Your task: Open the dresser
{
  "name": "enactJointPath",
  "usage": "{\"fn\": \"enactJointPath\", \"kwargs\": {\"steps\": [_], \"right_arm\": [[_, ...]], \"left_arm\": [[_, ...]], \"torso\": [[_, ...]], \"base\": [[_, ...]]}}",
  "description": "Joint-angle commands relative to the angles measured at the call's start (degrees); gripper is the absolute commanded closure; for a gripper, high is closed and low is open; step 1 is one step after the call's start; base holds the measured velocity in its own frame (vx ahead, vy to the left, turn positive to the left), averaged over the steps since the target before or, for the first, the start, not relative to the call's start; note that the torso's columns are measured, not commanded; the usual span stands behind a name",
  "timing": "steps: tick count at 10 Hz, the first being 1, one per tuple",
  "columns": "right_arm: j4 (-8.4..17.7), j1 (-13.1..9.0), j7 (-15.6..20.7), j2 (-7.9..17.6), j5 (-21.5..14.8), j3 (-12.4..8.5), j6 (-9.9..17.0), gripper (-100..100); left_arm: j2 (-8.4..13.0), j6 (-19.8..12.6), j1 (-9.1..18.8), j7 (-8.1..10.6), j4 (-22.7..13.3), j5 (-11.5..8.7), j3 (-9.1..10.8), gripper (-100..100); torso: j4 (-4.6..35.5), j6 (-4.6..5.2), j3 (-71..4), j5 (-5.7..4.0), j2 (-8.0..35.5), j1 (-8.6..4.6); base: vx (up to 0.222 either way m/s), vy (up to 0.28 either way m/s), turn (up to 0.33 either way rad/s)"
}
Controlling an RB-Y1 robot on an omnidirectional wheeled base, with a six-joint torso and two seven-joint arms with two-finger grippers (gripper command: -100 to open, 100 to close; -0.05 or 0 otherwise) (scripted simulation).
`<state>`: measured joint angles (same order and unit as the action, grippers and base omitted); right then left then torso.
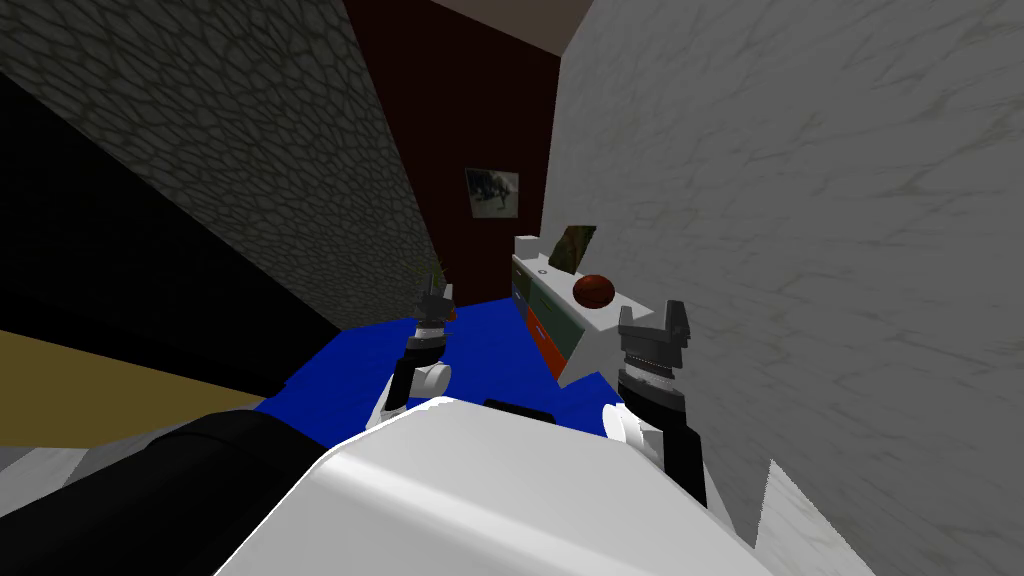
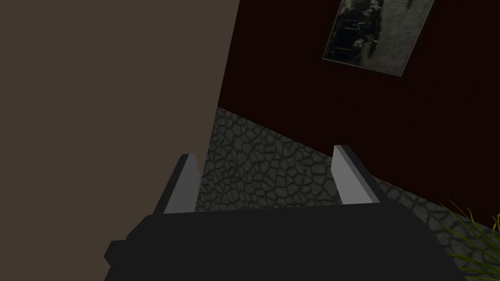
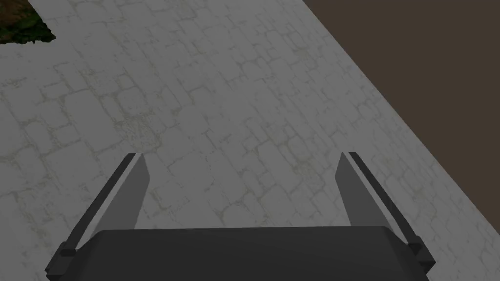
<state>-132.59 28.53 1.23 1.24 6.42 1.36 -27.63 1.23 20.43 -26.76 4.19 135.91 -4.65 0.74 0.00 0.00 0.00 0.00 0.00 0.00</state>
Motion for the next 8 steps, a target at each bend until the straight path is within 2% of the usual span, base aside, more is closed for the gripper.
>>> {"fn": "enactJointPath", "kwargs": {"steps": [1, 8], "right_arm": [[0.00, 0.00, 0.00, 0.00, 0.00, 0.00, 0.00, 0], [-0.02, 0.00, 0.00, 0.00, 0.00, 0.00, -0.01, 0]], "left_arm": [[0.00, 0.00, 0.00, 0.00, 0.00, 0.00, 0.00, 0], [0.00, 0.01, 0.00, 0.00, 0.02, 0.00, 0.00, 0]], "torso": [[2.35, 0.00, -4.67, 0.00, 2.32, 0.00], [31.14, 0.00, -62.27, 0.00, 31.16, 0.00]], "base": [[0.000, 0.000, 0.000], [0.000, 0.000, 0.000]]}}
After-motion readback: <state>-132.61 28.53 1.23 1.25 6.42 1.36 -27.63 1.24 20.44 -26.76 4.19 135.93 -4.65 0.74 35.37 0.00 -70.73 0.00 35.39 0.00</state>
